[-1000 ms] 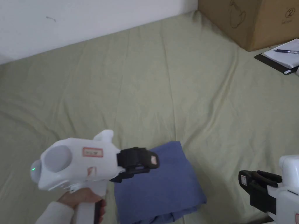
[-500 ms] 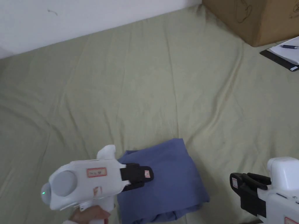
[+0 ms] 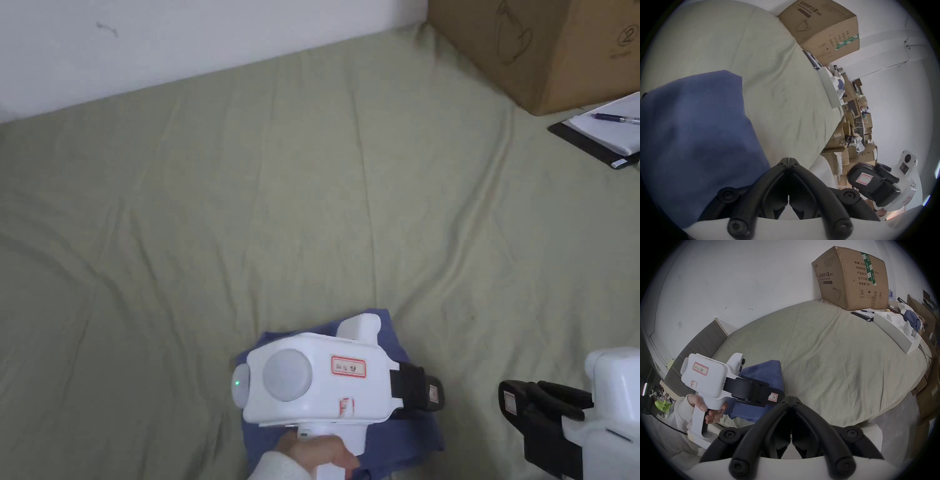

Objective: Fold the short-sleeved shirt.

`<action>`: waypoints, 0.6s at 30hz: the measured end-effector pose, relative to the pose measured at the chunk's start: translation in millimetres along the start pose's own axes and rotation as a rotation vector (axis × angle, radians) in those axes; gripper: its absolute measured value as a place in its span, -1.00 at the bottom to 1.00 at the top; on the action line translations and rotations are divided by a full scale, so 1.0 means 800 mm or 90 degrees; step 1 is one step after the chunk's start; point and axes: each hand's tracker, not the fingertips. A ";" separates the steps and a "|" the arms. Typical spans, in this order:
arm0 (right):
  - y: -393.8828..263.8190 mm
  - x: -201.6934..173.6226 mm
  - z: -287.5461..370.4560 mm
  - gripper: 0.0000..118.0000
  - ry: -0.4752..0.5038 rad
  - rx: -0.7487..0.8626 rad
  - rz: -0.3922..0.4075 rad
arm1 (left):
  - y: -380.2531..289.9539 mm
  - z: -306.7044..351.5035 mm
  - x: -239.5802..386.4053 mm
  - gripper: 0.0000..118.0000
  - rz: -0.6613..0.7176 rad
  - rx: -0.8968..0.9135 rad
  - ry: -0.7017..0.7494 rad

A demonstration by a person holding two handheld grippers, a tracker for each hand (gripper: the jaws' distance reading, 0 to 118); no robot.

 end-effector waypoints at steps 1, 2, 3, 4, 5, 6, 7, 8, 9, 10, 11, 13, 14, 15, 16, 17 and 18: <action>0.001 -0.004 -0.002 -1.00 0.004 -0.002 0.008 | -0.002 0.015 -0.002 -1.00 -0.005 0.012 0.005; 0.003 -0.008 -0.006 -1.00 0.008 -0.003 0.014 | -0.004 0.033 -0.007 -1.00 -0.002 0.030 0.013; 0.005 -0.014 -0.011 -1.00 0.016 -0.005 0.022 | -0.007 0.055 -0.013 -1.00 0.007 0.055 0.011; 0.007 -0.021 -0.019 -1.00 0.029 -0.009 0.033 | -0.011 0.080 -0.024 -1.00 0.019 0.079 0.007; 0.009 -0.028 -0.027 -1.00 0.035 -0.011 0.044 | -0.015 0.102 -0.034 -1.00 0.036 0.101 0.006; 0.011 -0.038 -0.037 -1.00 0.044 -0.012 0.062 | -0.021 0.128 -0.046 -1.00 0.050 0.129 0.006; 0.014 -0.050 -0.048 -1.00 0.057 -0.017 0.084 | -0.025 0.152 -0.066 -1.00 0.063 0.152 0.015; 0.016 -0.059 -0.062 -1.00 0.066 -0.018 0.103 | -0.032 0.174 -0.080 -1.00 0.078 0.170 0.022; 0.018 -0.071 -0.074 -1.00 0.075 -0.015 0.123 | -0.038 0.191 -0.093 -1.00 0.085 0.178 0.026; 0.020 -0.084 -0.088 -1.00 0.085 -0.019 0.143 | -0.045 0.208 -0.106 -0.84 0.091 0.173 0.035; 0.021 -0.096 -0.102 -1.00 0.092 -0.023 0.163 | -0.051 0.218 -0.119 -0.51 0.108 0.169 0.036; 0.021 -0.117 -0.137 -1.00 0.089 -0.046 0.195 | -0.066 0.232 -0.141 0.53 0.144 0.156 0.042; 0.020 -0.125 -0.154 -1.00 0.081 -0.059 0.205 | -0.072 0.234 -0.149 0.74 0.153 0.154 0.038; 0.017 -0.131 -0.169 -1.00 0.068 -0.078 0.213 | -0.078 0.234 -0.156 0.78 0.158 0.157 0.026; 0.013 -0.133 -0.185 -1.00 0.040 -0.092 0.222 | -0.082 0.235 -0.164 0.78 0.176 0.172 0.007; 0.006 -0.134 -0.197 -1.00 0.011 -0.106 0.232 | -0.084 0.233 -0.173 0.78 0.194 0.181 -0.005; 0.001 -0.131 -0.208 -1.00 -0.008 -0.134 0.226 | -0.084 0.229 -0.183 0.78 0.215 0.185 -0.021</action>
